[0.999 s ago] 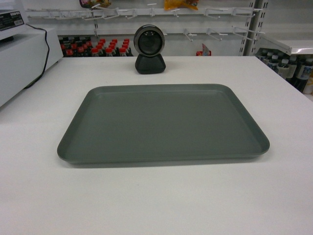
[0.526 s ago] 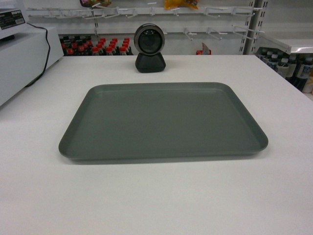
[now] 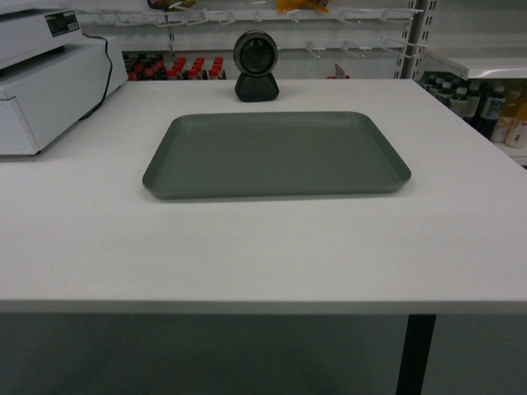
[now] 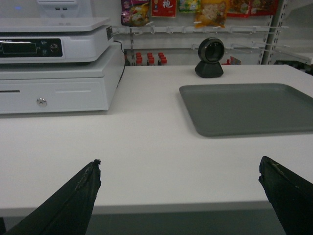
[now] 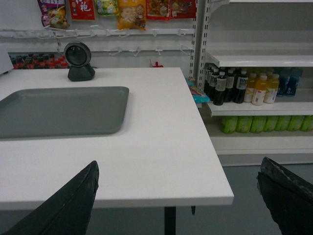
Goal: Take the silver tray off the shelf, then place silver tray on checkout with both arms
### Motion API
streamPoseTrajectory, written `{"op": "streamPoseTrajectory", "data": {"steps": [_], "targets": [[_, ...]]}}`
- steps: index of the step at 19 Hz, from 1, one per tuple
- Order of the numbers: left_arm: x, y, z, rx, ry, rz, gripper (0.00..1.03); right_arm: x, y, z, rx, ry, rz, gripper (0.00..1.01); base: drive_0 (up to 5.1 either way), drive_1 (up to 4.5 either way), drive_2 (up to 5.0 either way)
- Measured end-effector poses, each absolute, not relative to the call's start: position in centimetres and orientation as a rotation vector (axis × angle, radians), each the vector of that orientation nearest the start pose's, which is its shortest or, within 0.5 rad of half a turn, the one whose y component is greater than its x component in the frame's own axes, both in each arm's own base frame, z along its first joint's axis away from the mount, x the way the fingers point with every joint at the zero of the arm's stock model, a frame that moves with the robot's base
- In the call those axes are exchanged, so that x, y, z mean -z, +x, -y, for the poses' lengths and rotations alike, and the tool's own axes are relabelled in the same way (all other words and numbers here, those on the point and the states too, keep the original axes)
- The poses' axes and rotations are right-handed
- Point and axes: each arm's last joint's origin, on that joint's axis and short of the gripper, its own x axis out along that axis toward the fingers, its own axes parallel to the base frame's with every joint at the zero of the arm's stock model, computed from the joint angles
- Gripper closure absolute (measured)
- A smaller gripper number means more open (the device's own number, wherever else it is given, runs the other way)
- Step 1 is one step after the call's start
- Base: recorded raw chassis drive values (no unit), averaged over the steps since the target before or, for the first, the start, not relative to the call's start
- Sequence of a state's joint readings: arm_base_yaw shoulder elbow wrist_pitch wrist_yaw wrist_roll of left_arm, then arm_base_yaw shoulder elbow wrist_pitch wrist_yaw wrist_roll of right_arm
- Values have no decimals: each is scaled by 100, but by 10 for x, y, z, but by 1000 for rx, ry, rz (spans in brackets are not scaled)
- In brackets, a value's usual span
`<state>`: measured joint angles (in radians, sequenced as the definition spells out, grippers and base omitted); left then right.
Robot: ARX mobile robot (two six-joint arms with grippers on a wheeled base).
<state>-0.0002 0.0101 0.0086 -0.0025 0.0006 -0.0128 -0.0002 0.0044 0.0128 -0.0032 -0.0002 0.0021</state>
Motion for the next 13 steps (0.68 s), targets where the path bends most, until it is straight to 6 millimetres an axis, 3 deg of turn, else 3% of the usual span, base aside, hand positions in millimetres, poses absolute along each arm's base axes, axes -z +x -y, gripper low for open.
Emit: {"op": "streamPoseTrajectory", "data": {"steps": [6, 13], "targets": [[-165, 98, 0, 0, -13, -4, 5, -167, 97, 0, 0, 2, 3, 3, 4, -410, 417], [-165, 98, 0, 0, -13, -5, 5, -167, 97, 0, 0, 2, 5, 3, 5, -259, 268]]}}
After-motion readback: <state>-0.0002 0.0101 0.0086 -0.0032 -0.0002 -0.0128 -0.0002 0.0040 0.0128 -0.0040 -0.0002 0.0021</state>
